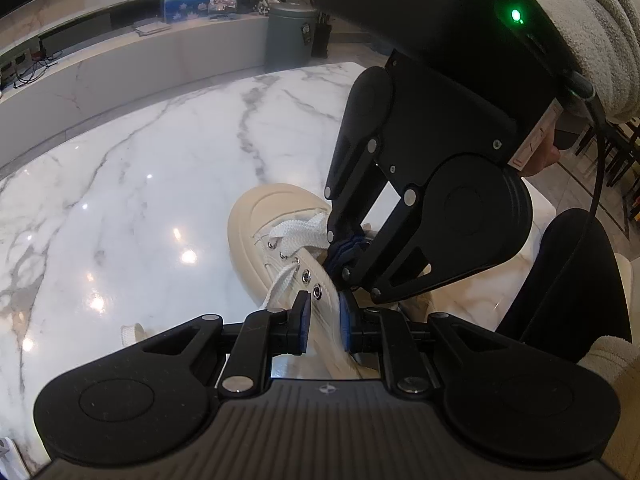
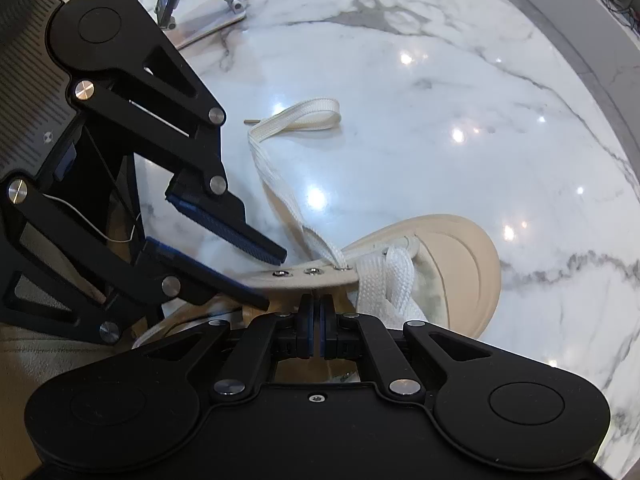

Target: Lace up shoes with both hands

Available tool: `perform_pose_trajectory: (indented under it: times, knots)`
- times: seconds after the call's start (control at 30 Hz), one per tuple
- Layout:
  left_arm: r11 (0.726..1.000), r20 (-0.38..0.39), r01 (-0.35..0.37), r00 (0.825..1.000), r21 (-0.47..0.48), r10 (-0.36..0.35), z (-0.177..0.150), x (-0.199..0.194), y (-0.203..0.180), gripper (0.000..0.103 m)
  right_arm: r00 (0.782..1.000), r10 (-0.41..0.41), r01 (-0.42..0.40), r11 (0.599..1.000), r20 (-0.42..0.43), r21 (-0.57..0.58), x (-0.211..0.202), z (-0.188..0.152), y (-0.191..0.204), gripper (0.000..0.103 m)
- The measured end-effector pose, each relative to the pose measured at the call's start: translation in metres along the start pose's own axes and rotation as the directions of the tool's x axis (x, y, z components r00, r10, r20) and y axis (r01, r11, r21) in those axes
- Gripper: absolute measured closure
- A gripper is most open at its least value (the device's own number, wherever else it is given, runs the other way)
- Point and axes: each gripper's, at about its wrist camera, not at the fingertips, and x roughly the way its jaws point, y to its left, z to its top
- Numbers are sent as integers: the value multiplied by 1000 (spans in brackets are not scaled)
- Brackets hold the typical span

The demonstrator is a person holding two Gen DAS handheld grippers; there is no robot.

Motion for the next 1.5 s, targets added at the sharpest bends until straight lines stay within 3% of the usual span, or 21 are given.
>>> perform_pose_trajectory:
  times: [0.67, 1.13, 1.5]
  knots:
    - [1000, -11, -18, 1000, 19, 18, 1, 0, -4, 89, 996, -29, 25, 998, 82, 49, -36, -22, 1, 102]
    - [999, -22, -36, 999, 15, 36, 2, -1, -4, 87, 996, -36, 31, 997, 75, 65, -22, -19, 4, 102]
    - [999, -27, -44, 999, 27, 45, 3, 0, -6, 87, 994, -38, 28, 995, 106, 96, -35, -22, 2, 102]
